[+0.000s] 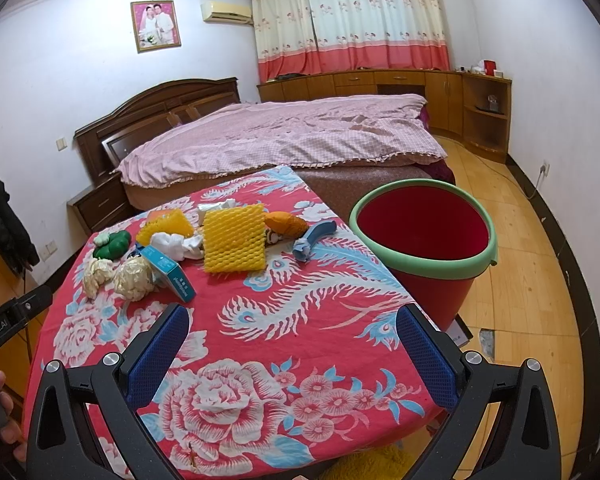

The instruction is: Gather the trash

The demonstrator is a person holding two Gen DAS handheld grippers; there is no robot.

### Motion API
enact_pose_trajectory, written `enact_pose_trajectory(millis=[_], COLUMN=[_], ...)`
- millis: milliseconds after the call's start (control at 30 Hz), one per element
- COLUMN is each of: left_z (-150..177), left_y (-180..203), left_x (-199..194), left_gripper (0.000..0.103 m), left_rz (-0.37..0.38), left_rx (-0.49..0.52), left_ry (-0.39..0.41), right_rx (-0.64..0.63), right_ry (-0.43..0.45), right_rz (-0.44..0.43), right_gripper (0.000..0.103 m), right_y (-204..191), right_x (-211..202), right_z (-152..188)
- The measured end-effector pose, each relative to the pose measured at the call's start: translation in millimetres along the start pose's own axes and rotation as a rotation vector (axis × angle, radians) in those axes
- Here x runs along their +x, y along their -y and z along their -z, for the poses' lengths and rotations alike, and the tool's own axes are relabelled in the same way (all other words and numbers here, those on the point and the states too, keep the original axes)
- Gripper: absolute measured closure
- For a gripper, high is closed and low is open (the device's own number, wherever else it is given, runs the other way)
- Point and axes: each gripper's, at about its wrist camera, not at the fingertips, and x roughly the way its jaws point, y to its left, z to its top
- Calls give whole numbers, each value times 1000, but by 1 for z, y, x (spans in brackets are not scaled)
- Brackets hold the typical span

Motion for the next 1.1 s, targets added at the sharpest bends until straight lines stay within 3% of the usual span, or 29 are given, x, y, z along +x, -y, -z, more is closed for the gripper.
enact_pose_trajectory(millis=[667, 1100], left_z=[-2, -5], left_y=[1, -7], left_x=[4, 28], left_gripper=[6, 6], left_rz=[-14, -52], left_rx=[-3, -10], left_ry=[-14, -45], right_rx=[5, -2], right_ry=[-19, -44], right_rz=[2, 7], right_gripper=[0, 0], right_y=[1, 2], right_x=[5, 25], right_z=[1, -8])
